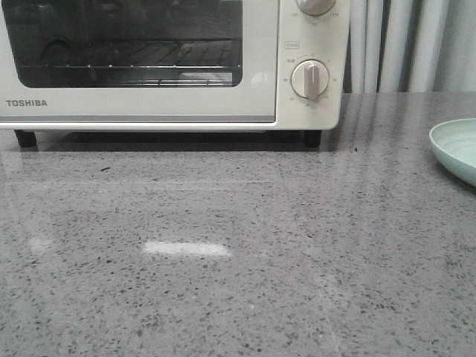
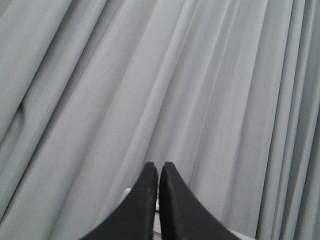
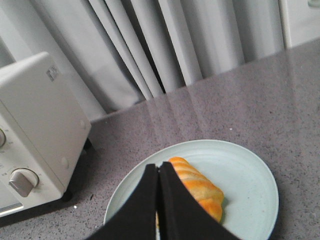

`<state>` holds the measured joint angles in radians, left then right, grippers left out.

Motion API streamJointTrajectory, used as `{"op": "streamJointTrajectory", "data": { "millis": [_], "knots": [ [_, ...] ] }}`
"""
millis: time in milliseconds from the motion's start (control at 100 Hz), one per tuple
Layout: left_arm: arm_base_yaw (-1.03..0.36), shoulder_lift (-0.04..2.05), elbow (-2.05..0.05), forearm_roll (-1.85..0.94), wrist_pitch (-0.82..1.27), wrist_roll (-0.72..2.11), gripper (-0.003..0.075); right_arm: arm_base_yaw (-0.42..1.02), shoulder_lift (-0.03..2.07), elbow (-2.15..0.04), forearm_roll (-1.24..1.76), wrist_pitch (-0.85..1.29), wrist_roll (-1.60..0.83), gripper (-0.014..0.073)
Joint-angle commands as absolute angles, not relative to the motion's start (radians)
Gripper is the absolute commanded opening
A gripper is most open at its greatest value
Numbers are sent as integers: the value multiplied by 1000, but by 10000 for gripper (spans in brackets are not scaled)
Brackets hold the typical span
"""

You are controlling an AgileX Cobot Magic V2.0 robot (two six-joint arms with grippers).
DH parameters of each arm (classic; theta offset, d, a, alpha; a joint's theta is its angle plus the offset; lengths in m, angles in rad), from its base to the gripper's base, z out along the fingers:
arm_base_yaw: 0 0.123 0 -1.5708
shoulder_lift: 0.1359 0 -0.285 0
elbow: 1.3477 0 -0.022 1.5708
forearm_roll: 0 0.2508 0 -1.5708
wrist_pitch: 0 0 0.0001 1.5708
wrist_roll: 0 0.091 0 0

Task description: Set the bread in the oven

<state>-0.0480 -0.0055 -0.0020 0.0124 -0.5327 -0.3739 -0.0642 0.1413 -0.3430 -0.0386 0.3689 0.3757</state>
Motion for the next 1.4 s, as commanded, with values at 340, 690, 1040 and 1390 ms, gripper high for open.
{"op": "streamJointTrajectory", "data": {
  "millis": [340, 690, 1040, 1390],
  "knots": [
    [-56, 151, -229, 265, -493, -453, -21, -59, 436, -622, -42, 330, 239, -76],
    [-56, 439, -525, 730, -349, -801, -21, -41, 633, -888, -40, 699, 93, -76],
    [-56, 714, -722, 1334, -464, -1493, -22, -1, 681, -1039, -40, 826, 22, -76],
    [-56, 904, -890, 1541, -604, -1779, -22, 2, 683, -1048, -40, 834, 22, -76]
  ]
}}
